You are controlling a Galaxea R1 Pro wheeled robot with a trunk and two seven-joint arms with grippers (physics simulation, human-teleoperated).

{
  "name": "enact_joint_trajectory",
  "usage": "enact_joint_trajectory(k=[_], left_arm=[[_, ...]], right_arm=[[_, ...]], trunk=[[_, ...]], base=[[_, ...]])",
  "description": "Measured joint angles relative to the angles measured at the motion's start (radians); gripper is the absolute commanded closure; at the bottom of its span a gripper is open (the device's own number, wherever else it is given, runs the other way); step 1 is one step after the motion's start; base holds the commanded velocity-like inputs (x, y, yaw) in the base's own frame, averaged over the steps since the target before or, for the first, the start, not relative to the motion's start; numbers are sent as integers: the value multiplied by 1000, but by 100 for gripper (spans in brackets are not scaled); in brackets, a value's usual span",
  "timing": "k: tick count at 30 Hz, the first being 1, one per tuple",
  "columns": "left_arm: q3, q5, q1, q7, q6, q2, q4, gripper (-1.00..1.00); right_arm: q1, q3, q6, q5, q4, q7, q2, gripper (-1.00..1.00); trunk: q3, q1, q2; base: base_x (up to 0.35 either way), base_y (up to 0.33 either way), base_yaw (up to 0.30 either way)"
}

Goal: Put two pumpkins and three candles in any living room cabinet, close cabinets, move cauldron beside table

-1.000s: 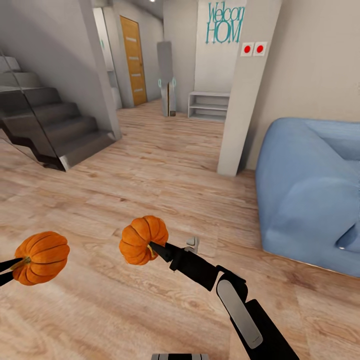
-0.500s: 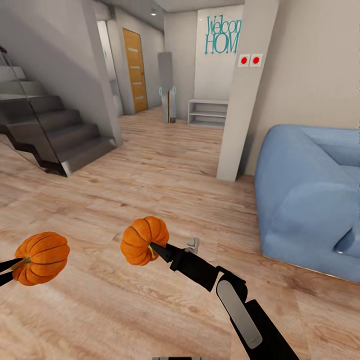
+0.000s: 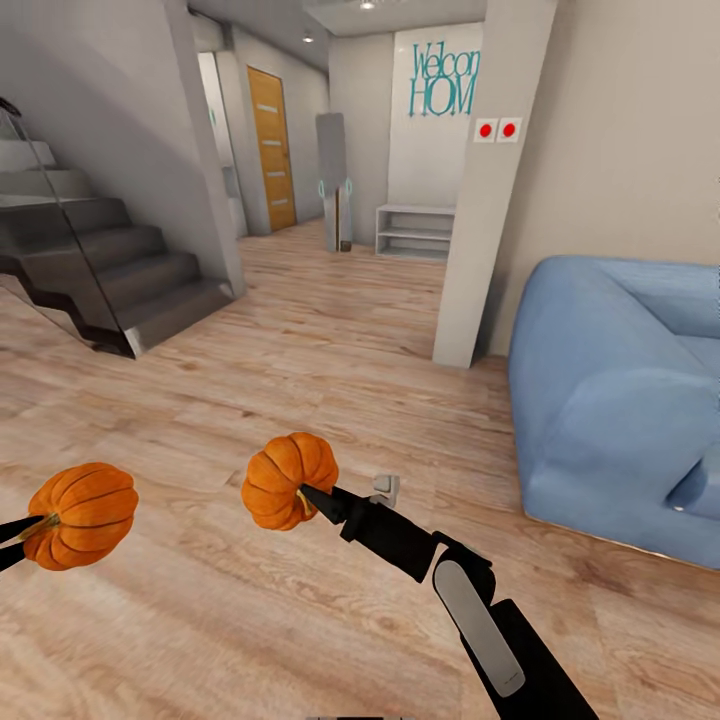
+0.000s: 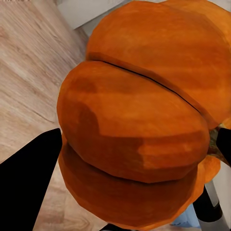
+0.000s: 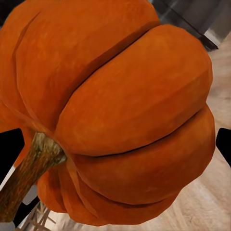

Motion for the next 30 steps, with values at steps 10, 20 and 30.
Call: enact_joint_trajectory(k=[10, 20, 30], left_arm=[[-2, 1, 0, 0, 0, -2, 1, 100], [-5, 1, 0, 0, 0, -3, 1, 100], [-5, 1, 0, 0, -1, -3, 0, 100]], right_arm=[[0, 0, 0, -1, 0, 0, 0, 100], [0, 1, 0, 0, 0, 0, 0, 100], [0, 2, 0, 1, 0, 0, 0, 100]], trunk=[[22, -5, 2], [44, -9, 5], [60, -44, 69]], base=[[0, 0, 0], [0, 0, 0], [0, 0, 0]])
